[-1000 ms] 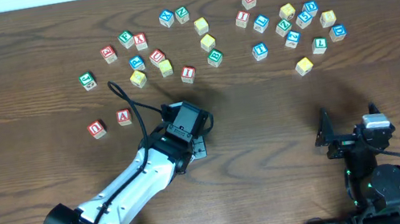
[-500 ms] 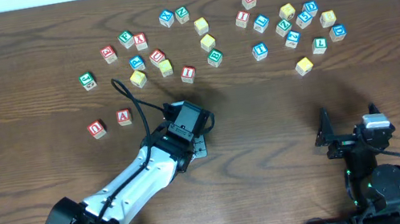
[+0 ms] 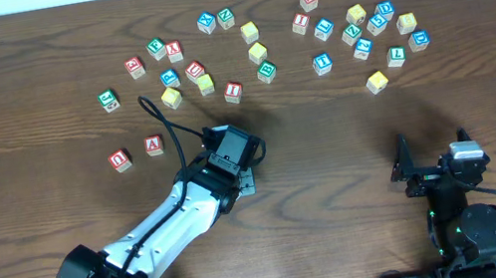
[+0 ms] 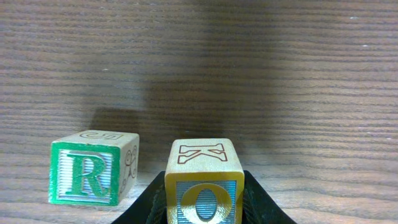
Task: Spell out ROBOT
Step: 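Lower the O block onto the table right of the R block, then set the O block beside R and open the left gripper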
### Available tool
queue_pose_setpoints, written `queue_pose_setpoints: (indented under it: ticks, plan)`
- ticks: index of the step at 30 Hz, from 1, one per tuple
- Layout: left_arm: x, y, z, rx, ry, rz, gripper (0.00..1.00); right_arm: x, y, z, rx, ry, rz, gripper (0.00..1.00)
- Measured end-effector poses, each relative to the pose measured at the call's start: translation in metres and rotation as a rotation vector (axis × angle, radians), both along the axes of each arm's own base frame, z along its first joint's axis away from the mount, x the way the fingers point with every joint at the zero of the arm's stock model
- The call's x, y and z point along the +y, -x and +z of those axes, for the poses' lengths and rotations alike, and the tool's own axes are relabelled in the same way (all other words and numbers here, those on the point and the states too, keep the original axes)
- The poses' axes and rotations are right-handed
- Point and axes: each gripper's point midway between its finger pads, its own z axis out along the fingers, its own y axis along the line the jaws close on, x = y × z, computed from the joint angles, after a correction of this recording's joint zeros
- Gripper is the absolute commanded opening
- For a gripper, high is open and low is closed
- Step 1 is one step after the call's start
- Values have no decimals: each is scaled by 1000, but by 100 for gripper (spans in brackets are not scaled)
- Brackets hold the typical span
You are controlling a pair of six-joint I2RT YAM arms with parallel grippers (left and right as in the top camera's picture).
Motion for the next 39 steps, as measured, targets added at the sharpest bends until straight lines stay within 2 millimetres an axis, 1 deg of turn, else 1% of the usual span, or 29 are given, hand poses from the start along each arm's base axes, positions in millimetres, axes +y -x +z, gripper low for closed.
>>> queue_pose_setpoints:
  ticks: [5,16,21,32,39]
  plan:
    - [4,3,-4,6,-16,4,8,0,0,0,0,0,0,99]
    - [3,1,-4,-6,-11,5,8,0,0,0,0,0,0,99]
    - [5,3,-7,-2,-14,5,8,0,0,0,0,0,0,99]
    - [3,-1,-5,-20,-4,6,8,0,0,0,0,0,0,99]
    - [3,-5,-11,-29,-20,12,8,0,0,0,0,0,0,99]
